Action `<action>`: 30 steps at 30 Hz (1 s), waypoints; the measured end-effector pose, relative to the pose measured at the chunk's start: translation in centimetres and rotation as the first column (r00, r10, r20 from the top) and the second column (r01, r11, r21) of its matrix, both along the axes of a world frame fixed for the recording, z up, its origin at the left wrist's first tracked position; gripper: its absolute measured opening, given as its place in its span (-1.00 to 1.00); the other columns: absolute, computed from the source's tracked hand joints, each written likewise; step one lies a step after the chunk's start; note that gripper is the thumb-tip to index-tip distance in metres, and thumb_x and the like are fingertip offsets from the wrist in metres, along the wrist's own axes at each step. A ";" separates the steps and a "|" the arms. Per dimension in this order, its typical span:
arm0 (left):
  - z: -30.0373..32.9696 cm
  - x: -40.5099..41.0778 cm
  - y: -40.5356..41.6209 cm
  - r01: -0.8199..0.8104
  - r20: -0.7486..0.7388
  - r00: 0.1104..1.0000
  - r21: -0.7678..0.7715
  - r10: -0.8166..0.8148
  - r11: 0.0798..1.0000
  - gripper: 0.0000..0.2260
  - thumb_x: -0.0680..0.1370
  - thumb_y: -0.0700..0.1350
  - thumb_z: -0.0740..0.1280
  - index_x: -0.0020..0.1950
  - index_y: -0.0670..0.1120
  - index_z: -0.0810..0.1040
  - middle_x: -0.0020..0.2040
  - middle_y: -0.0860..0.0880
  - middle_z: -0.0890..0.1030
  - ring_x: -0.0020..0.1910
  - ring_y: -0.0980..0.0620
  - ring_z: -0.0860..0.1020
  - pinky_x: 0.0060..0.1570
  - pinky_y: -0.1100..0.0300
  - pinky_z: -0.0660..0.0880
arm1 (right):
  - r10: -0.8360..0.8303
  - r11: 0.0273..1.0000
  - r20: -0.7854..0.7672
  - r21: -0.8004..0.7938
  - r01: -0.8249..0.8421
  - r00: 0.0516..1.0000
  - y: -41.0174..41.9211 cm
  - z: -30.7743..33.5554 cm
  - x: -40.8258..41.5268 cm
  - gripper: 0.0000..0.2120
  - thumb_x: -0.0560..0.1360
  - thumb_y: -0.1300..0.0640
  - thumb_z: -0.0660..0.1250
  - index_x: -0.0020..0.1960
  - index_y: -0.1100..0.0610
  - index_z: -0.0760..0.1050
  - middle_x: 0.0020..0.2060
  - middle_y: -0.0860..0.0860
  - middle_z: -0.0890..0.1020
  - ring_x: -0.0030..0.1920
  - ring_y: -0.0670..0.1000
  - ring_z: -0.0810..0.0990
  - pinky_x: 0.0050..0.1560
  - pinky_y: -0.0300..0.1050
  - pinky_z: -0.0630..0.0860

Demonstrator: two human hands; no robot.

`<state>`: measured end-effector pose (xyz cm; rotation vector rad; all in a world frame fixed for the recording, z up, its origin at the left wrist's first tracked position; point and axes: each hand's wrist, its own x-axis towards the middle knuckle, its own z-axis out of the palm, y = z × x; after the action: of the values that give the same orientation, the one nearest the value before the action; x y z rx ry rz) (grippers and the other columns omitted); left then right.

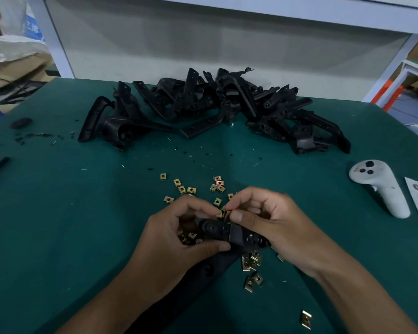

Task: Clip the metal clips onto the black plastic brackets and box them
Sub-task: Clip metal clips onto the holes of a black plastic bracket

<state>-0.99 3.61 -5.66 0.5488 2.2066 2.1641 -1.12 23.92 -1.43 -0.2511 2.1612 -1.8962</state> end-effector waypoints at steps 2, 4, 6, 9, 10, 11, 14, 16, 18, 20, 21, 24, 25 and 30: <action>0.0 0.0 0.0 -0.013 0.005 1.000 -0.010 0.013 1.000 -0.59 0.24 -0.11 0.65 -0.04 0.19 0.60 -0.17 0.08 0.70 -0.18 0.22 0.66 -0.15 0.41 0.53 | -0.005 1.000 0.001 -0.005 0.005 1.000 0.0 0.1 0.0 -0.91 0.49 0.03 0.45 -0.02 -0.02 0.68 -0.17 -0.08 0.70 -0.13 -0.15 0.65 -0.13 -0.35 0.52; 0.0 0.0 0.1 -0.010 0.008 1.000 0.006 0.010 1.000 -0.58 0.23 -0.11 0.65 -0.03 0.18 0.59 -0.19 0.07 0.70 -0.19 0.22 0.65 -0.15 0.42 0.52 | -0.014 1.000 0.016 -0.015 0.014 1.000 0.0 0.1 0.1 -0.89 0.47 0.02 0.46 -0.02 -0.01 0.69 -0.16 -0.03 0.73 -0.12 -0.10 0.68 -0.12 -0.30 0.55; 0.1 0.0 0.1 0.004 0.013 1.000 0.025 -0.004 1.000 -0.59 0.22 -0.05 0.64 -0.02 0.16 0.59 -0.20 0.06 0.70 -0.19 0.20 0.65 -0.13 0.41 0.52 | -0.028 0.999 0.028 -0.019 0.029 0.999 0.1 0.1 0.1 -0.87 0.45 0.04 0.47 -0.02 0.01 0.71 -0.13 0.00 0.75 -0.10 -0.08 0.70 -0.10 -0.28 0.58; 0.1 0.1 0.2 0.005 -0.014 1.000 0.004 -0.005 1.000 -0.61 0.24 -0.02 0.62 -0.02 0.16 0.58 -0.21 0.08 0.70 -0.19 0.22 0.65 -0.12 0.43 0.51 | -0.044 0.999 0.046 -0.014 0.044 0.998 0.1 0.2 0.1 -0.84 0.42 0.06 0.48 -0.02 0.06 0.71 -0.10 0.02 0.76 -0.08 -0.06 0.72 -0.07 -0.29 0.58; 0.1 0.1 0.2 0.003 -0.023 1.000 -0.002 -0.003 1.000 -0.61 0.24 -0.02 0.62 -0.02 0.17 0.58 -0.20 0.09 0.70 -0.19 0.22 0.65 -0.12 0.43 0.51 | -0.043 0.999 0.053 -0.012 0.044 0.998 0.0 0.3 0.1 -0.84 0.42 0.06 0.48 -0.03 0.06 0.71 -0.10 0.03 0.76 -0.07 -0.05 0.72 -0.06 -0.28 0.59; 0.0 0.1 0.2 0.002 -0.034 0.999 -0.007 -0.002 1.000 -0.61 0.25 -0.02 0.62 -0.01 0.17 0.59 -0.20 0.10 0.70 -0.19 0.22 0.65 -0.11 0.43 0.51 | -0.043 0.999 0.057 -0.005 0.043 0.997 0.0 0.3 0.1 -0.85 0.42 0.05 0.48 -0.03 0.06 0.71 -0.09 0.04 0.76 -0.06 -0.03 0.72 -0.04 -0.26 0.60; -0.1 0.2 0.1 0.009 -0.062 0.998 -0.052 -0.012 0.999 -0.59 0.29 0.02 0.60 0.09 0.23 0.60 -0.20 0.10 0.70 -0.17 0.18 0.67 -0.08 0.40 0.52 | -0.036 0.999 0.054 0.010 0.036 0.998 0.2 0.5 0.2 -0.87 0.40 0.04 0.49 -0.07 0.01 0.73 -0.08 0.04 0.76 -0.04 0.01 0.73 0.00 -0.23 0.62; -0.2 0.3 0.0 0.024 -0.072 0.997 -0.076 -0.029 0.997 -0.56 0.32 0.03 0.59 0.17 0.25 0.62 -0.19 0.12 0.69 -0.16 0.18 0.66 -0.06 0.39 0.52 | -0.033 0.999 0.045 0.019 0.032 0.998 0.3 0.7 0.2 -0.87 0.39 0.03 0.49 -0.08 0.00 0.73 -0.10 0.04 0.76 -0.07 0.00 0.73 -0.02 -0.22 0.63; -0.3 0.2 -0.1 0.035 -0.082 0.996 -0.084 -0.042 0.996 -0.57 0.34 0.03 0.58 0.20 0.22 0.65 -0.17 0.16 0.69 -0.16 0.22 0.65 -0.06 0.40 0.52 | -0.020 0.998 0.023 0.060 0.018 1.000 0.4 0.8 0.2 -0.86 0.40 0.01 0.49 -0.07 0.00 0.73 -0.12 0.04 0.76 -0.09 0.00 0.73 -0.04 -0.21 0.63; -0.3 0.1 -0.1 0.039 -0.088 0.995 -0.082 -0.046 0.996 -0.59 0.35 0.03 0.58 0.18 0.22 0.67 -0.10 0.17 0.71 -0.09 0.22 0.67 -0.02 0.40 0.52 | -0.002 0.992 -0.015 0.128 0.004 1.000 0.6 0.8 0.2 -0.86 0.42 -0.02 0.48 -0.06 -0.02 0.72 -0.13 0.00 0.76 -0.09 -0.02 0.73 -0.03 -0.22 0.62; -0.4 0.1 -0.1 0.039 -0.091 0.995 -0.078 -0.046 0.996 -0.60 0.35 0.02 0.58 0.17 0.21 0.67 -0.05 0.16 0.73 -0.04 0.19 0.69 0.01 0.40 0.53 | 0.007 0.988 -0.033 0.157 -0.001 0.999 0.6 0.8 0.1 -0.86 0.44 -0.03 0.47 -0.06 -0.02 0.72 -0.15 -0.03 0.76 -0.11 -0.06 0.72 -0.04 -0.27 0.59; -0.5 0.0 -0.1 0.023 -0.110 0.993 -0.081 -0.032 0.996 -0.64 0.36 0.02 0.58 0.13 0.21 0.68 0.03 0.15 0.73 0.03 0.16 0.69 0.04 0.39 0.54 | 0.042 0.982 -0.063 0.184 -0.030 0.997 0.6 0.9 0.2 -0.87 0.46 -0.02 0.46 -0.06 0.00 0.72 -0.19 -0.08 0.75 -0.15 -0.14 0.71 -0.10 -0.36 0.53; -0.5 0.0 -0.1 0.020 -0.108 0.994 -0.079 -0.029 0.997 -0.65 0.36 0.02 0.58 0.12 0.21 0.68 0.03 0.15 0.73 0.03 0.16 0.69 0.04 0.39 0.53 | 0.050 0.983 -0.070 0.181 -0.036 0.996 0.5 0.9 0.2 -0.87 0.46 -0.02 0.46 -0.05 0.00 0.72 -0.20 -0.10 0.75 -0.16 -0.15 0.70 -0.11 -0.37 0.53; -0.2 -0.2 -0.2 -0.019 -0.056 0.998 -0.020 0.017 1.000 -0.71 0.32 0.02 0.58 0.02 0.21 0.69 -0.06 0.17 0.72 -0.09 0.24 0.67 -0.05 0.46 0.50 | -0.169 0.985 -0.069 0.010 0.170 0.983 0.7 0.4 -0.3 -0.79 0.34 -0.03 0.54 -0.05 -0.03 0.67 -0.31 -0.11 0.66 -0.30 -0.15 0.60 -0.31 -0.38 0.47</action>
<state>-1.14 3.43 -5.90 0.5982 2.2678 2.1579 -1.43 24.63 -1.00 -0.1337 2.3076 -1.9859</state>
